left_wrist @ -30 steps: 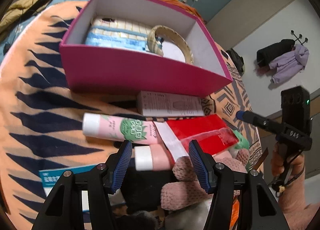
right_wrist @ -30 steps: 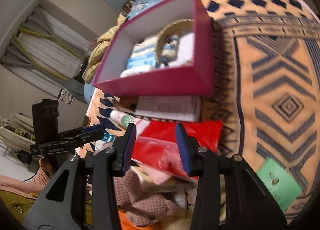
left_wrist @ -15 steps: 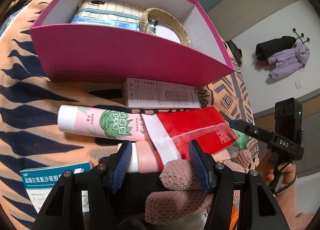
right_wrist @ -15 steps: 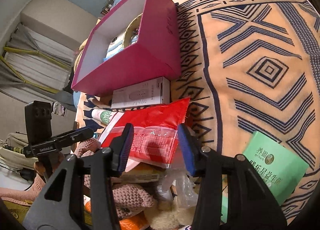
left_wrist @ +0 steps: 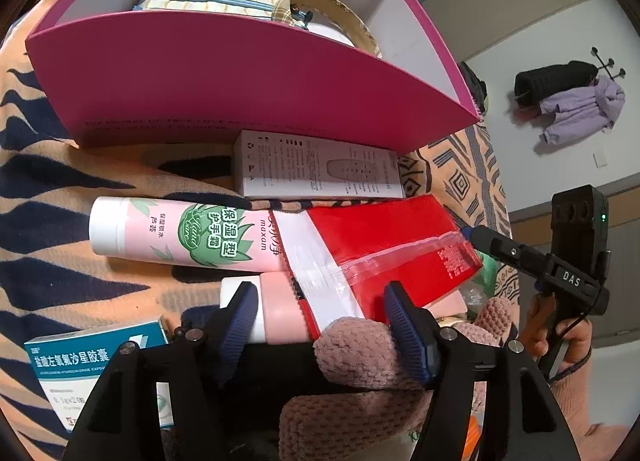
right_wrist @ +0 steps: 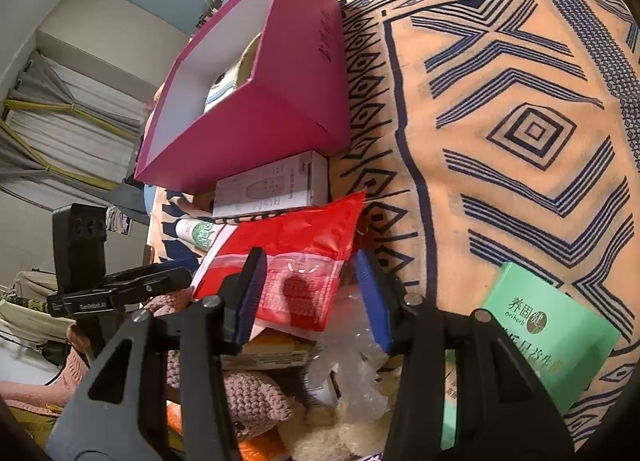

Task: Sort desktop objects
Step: 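Lower both grippers onto the red plastic bag and close them, then lift the red bag up from the pile with both grippers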

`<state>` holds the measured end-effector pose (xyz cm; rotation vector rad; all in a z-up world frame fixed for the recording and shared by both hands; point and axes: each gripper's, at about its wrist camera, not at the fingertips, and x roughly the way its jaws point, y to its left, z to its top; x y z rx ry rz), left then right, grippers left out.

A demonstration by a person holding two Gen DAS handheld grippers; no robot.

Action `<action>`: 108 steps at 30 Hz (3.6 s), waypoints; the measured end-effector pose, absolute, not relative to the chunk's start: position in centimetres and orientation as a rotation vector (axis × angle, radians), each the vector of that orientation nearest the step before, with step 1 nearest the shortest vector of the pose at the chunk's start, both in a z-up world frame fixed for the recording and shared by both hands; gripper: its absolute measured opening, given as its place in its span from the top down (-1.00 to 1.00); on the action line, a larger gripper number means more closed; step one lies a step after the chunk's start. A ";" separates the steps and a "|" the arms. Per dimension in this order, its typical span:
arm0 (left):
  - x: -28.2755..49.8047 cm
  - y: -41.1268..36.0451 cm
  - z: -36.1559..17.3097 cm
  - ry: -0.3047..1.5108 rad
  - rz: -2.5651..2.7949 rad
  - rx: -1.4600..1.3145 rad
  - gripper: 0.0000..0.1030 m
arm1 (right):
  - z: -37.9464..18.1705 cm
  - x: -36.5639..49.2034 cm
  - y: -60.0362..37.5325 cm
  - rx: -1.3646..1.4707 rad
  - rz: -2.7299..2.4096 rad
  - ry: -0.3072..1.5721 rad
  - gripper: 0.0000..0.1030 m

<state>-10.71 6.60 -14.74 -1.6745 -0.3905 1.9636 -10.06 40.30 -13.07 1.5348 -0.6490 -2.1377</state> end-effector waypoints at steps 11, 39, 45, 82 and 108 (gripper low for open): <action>-10.9 7.2 -14.5 -0.382 1.913 -1.661 -0.39 | -12.8 -10.6 38.7 1.520 -2.155 -0.535 0.06; -12.6 8.5 -15.6 -0.402 1.913 -1.664 0.14 | -13.5 -10.6 37.8 1.497 -2.136 -0.503 0.44; -12.5 7.7 -15.6 -0.428 1.914 -1.667 0.51 | -12.7 -10.4 37.5 1.471 -2.175 -0.439 0.64; -10.0 5.1 -9.4 -0.437 2.062 -1.445 0.79 | -5.1 -8.9 36.3 1.208 -2.207 -0.398 0.82; -10.6 2.4 -4.3 -0.422 2.219 -1.300 0.79 | -0.4 -11.2 32.4 1.039 -2.175 -0.302 0.82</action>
